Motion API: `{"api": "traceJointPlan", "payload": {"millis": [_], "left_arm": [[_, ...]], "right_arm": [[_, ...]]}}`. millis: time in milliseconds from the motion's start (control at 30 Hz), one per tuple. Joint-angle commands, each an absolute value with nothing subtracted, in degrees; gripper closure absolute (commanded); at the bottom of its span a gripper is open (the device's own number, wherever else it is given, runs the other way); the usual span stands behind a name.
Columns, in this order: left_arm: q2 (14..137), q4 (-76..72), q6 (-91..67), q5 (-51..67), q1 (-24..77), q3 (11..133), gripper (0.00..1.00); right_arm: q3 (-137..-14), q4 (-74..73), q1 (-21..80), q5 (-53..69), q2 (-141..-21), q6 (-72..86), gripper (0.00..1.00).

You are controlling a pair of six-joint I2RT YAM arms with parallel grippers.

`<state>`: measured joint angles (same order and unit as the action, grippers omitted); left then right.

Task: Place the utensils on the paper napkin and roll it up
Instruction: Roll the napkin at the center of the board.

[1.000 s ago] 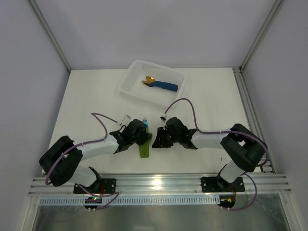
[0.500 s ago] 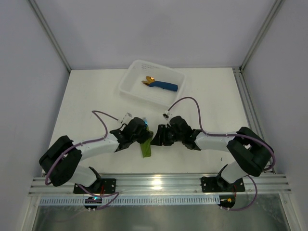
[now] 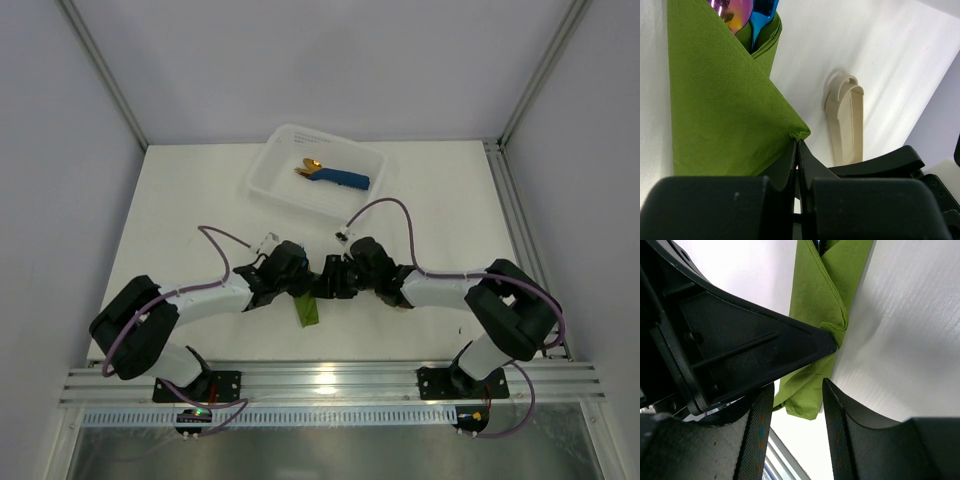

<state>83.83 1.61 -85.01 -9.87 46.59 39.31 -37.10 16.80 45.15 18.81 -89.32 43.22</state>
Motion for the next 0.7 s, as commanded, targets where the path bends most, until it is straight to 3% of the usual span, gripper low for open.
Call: {"api": "traceJointPlan", "payload": {"millis": [0,667], "left_arm": [[84.2,1.8,-84.3,-9.3,46.5,41.0,1.00],[84.6,1.6,-83.8,-8.4,46.5,41.5,1.00]], "right_arm": [[-40.0,19.9,44.8,18.1,-90.0,42.0,0.52],[-44.5,17.7,44.6,14.8,-93.7,43.2,0.58]]}}
